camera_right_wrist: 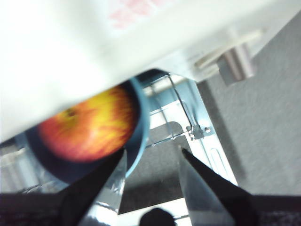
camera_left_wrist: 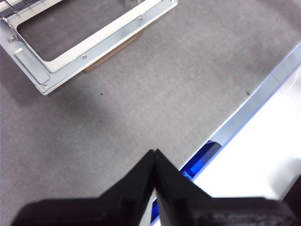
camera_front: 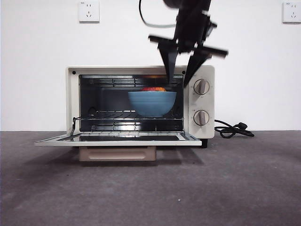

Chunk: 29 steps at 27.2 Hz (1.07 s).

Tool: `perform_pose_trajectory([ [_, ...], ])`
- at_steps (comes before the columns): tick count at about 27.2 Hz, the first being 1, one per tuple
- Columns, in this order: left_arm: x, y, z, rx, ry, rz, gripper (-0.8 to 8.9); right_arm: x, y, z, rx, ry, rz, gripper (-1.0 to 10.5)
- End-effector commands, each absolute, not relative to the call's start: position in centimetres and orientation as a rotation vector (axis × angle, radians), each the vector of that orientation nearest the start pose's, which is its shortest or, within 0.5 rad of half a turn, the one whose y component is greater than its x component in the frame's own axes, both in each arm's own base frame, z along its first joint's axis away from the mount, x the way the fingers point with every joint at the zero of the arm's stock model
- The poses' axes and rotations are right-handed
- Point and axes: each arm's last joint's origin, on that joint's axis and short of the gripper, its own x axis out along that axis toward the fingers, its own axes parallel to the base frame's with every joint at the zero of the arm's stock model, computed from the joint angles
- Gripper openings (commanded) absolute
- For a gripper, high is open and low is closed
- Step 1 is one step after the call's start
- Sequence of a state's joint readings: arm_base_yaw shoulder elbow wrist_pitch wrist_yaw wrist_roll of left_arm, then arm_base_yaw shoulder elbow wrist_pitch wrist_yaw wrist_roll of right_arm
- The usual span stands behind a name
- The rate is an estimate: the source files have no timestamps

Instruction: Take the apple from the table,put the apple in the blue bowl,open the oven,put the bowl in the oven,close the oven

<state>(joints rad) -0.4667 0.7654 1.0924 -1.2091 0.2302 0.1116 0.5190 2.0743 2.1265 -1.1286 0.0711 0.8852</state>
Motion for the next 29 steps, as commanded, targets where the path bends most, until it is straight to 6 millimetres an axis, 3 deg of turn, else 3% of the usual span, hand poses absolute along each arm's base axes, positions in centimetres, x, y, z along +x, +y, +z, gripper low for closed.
perform_pose_trajectory([
  [1, 9.2, -5.3, 34.9, 0.173, 0.845, -0.688, -0.06, 36.7, 21.6, 34.2, 0.362, 1.055, 0.005, 1.9],
  [4, 10.5, -6.0, 34.9, 0.137, 0.829, -0.676, -0.06, 34.1, 21.6, 37.3, 0.189, 0.982, 0.136, 1.9],
  [9, 13.4, -7.3, 34.3, 0.102, 0.855, -0.661, -0.06, 29.8, 21.6, 40.6, -0.060, 0.915, 0.252, 1.8],
  [16, 18.9, -8.6, 32.1, -0.084, 0.949, -0.775, -0.06, 24.0, 20.9, 44.3, -0.286, 0.803, 0.283, -0.1],
  [22, 23.1, -8.3, 28.9, -0.181, 1.064, -0.711, -0.07, 21.4, 19.3, 46.6, -0.324, 0.725, 0.350, -0.1],
  [29, 25.9, -7.2, 26.4, -0.355, 1.099, -0.871, -0.08, 19.0, 17.0, 47.4, -0.365, 0.675, 0.388, -0.1],
])
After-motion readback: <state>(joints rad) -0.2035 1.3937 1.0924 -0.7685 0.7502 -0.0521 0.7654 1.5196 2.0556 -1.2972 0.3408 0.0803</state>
